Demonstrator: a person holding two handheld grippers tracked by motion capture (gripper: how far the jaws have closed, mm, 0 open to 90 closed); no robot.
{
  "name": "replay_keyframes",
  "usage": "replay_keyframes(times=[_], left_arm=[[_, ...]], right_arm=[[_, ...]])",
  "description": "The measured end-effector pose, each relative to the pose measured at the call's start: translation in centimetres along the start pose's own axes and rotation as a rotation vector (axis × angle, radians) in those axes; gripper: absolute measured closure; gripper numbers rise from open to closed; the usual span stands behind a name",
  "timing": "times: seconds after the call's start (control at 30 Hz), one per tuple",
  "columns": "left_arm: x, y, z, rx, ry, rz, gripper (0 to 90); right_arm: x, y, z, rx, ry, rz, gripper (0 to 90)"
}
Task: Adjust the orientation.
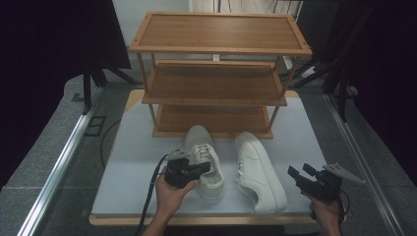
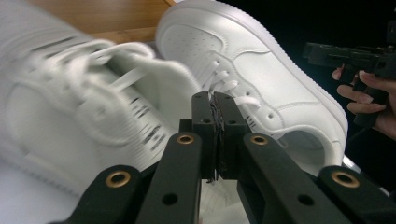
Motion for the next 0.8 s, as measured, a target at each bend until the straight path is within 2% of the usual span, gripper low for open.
replay_keyframes(times=[0.2, 0.27, 0.43, 0.5, 0.57, 0.8], left_arm=[[0.7, 1.8, 0.3, -0.002, -0.002, -0.055, 88.7], [1.7, 2.4, -0.2, -0.014, -0.016, -0.091, 88.9], [3.0, 2.7, -1.2, -0.042, -0.032, -0.126, 89.1], [3.2, 2.7, -1.3, -0.019, -0.05, -0.115, 90.0], [3.2, 2.6, -1.4, -0.016, -0.044, -0.119, 90.0], [3.3, 2.0, -1.7, -0.031, -0.032, -0.122, 90.0]], right_arm=[[0.1, 0.2, -0.4, -0.004, -0.014, -0.01, 31.6], [0.2, 0.3, -0.4, -0.003, -0.014, -0.012, 31.6], [0.2, 0.3, -0.3, -0.001, -0.01, -0.012, 31.7], [0.3, 0.3, -0.4, -0.001, -0.011, -0.014, 31.7], [0.3, 0.3, -0.5, -0.001, -0.015, -0.014, 31.7], [0.4, 0.4, -0.5, -0.002, -0.018, -0.019, 31.7]])
Point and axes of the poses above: each handheld gripper's, and its own axes: y roughly forward along the jaws, x roughly out of its underside, z roughly to its right, the point moved 10 cm from there along y, roughly forward along the jaws, and after that the axes turned 3 degrees about -y, right-handed, at the moved point
